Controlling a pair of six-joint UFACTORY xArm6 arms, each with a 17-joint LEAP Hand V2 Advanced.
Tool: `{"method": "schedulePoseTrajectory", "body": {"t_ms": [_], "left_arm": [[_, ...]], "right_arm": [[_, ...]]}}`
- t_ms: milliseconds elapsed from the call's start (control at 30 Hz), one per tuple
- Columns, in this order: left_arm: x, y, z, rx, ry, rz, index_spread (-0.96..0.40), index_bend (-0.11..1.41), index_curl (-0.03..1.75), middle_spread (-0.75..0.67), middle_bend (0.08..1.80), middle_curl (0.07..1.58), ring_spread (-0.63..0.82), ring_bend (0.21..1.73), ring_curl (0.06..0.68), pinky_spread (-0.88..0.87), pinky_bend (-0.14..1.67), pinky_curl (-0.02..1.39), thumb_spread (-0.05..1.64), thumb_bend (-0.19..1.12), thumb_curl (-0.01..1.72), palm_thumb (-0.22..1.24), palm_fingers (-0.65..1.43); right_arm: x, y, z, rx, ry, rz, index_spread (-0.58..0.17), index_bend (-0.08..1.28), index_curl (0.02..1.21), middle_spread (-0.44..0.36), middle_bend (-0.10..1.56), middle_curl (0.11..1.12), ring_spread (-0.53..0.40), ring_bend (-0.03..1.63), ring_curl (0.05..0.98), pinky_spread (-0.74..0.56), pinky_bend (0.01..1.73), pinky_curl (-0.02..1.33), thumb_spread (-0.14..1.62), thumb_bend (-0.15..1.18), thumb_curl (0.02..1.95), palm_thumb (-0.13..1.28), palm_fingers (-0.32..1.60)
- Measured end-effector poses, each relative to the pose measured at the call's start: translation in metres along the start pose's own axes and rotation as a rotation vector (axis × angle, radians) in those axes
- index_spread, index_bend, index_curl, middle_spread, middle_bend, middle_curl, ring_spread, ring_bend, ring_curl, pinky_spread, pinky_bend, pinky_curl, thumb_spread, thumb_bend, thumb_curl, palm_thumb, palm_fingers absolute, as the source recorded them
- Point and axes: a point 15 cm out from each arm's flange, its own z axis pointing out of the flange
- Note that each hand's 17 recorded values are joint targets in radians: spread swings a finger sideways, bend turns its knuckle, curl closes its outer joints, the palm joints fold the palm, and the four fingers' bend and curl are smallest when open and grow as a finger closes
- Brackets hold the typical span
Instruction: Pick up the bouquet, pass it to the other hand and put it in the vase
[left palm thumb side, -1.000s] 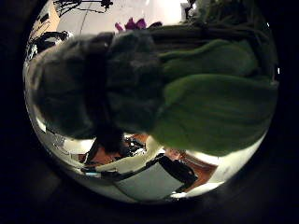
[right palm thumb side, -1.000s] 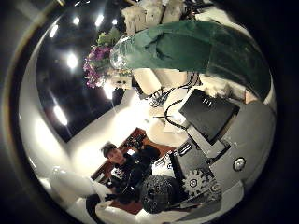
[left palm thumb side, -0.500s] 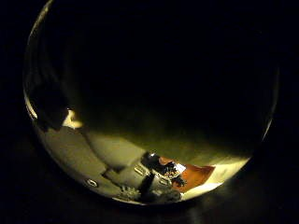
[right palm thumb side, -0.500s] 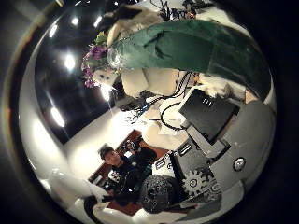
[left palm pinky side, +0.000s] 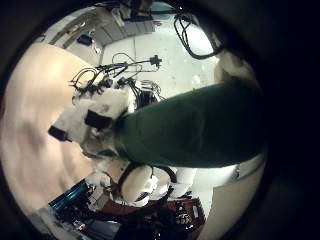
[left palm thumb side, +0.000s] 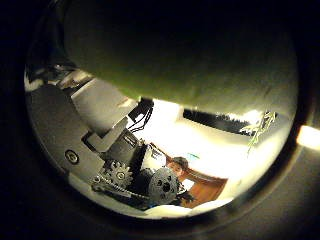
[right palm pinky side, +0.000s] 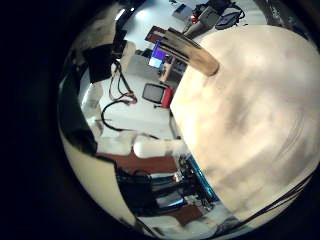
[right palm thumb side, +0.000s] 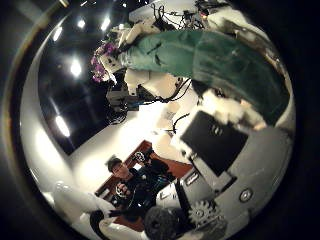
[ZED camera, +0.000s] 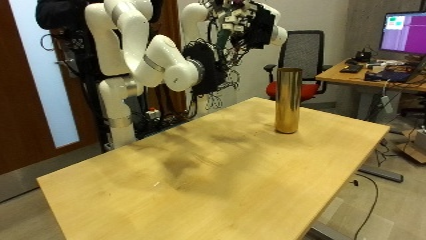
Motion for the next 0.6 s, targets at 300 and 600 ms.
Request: {"method": "schedulePoseTrajectory", "body": {"t_ms": [300,600], "left_arm": [[0.018,-0.002,0.0,0.011,-0.075,0.065,-0.69,0.41,1.07,-0.66,0.92,1.22,-0.41,1.5,0.58,-0.51,1.39,0.62,0.77,-0.01,0.53,1.04,1.03],[0.066,-0.004,-0.019,0.087,-0.173,0.169,-0.72,0.3,1.29,-0.65,0.95,1.21,-0.41,1.5,0.587,-0.51,1.36,0.64,0.52,-0.02,0.68,1.1,1.01]], "right_arm": [[0.008,0.002,-0.022,0.057,-0.001,0.007,-0.458,0.15,0.36,0.03,0.2,0.33,0.139,0.48,0.237,0.34,0.57,0.44,0.93,-0.04,0.44,0.7,-0.12],[0.013,0.007,-0.046,0.114,0.011,0.01,-0.466,0.14,0.26,0.049,0.17,0.28,0.165,0.35,0.219,0.34,0.45,0.35,0.92,-0.03,0.39,0.68,-0.07]]}}
